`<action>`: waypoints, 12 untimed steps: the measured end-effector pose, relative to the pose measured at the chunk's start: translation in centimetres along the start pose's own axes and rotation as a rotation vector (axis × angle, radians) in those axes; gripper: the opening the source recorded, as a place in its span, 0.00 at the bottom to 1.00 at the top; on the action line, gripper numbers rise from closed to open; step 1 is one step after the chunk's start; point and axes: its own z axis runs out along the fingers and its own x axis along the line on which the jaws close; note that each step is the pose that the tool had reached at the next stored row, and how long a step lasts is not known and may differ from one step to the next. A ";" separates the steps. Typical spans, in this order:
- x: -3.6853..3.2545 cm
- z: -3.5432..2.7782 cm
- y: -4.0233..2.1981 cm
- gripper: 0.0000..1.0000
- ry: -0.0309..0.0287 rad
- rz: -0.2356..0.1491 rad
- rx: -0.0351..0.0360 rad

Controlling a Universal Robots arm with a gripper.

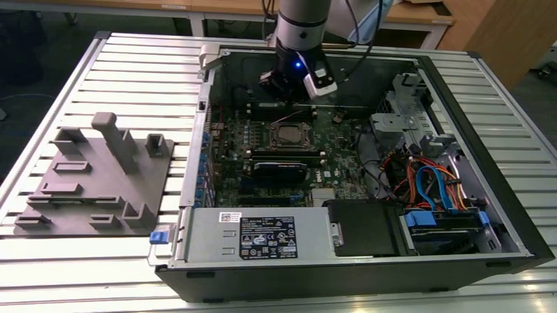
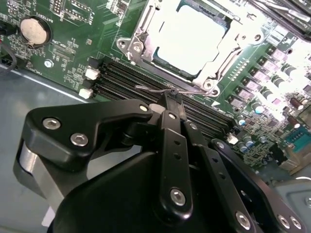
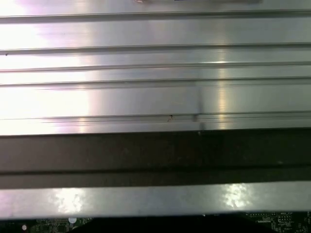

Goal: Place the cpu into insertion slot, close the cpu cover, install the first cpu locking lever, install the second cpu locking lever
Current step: 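Install the first cpu locking lever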

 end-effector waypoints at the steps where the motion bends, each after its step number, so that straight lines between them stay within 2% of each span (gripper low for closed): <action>1: -0.08 0.01 0.00 0.10 0.0002 0.000 0.0000; 12: -0.97 0.45 0.01 0.10 0.0006 0.000 0.0000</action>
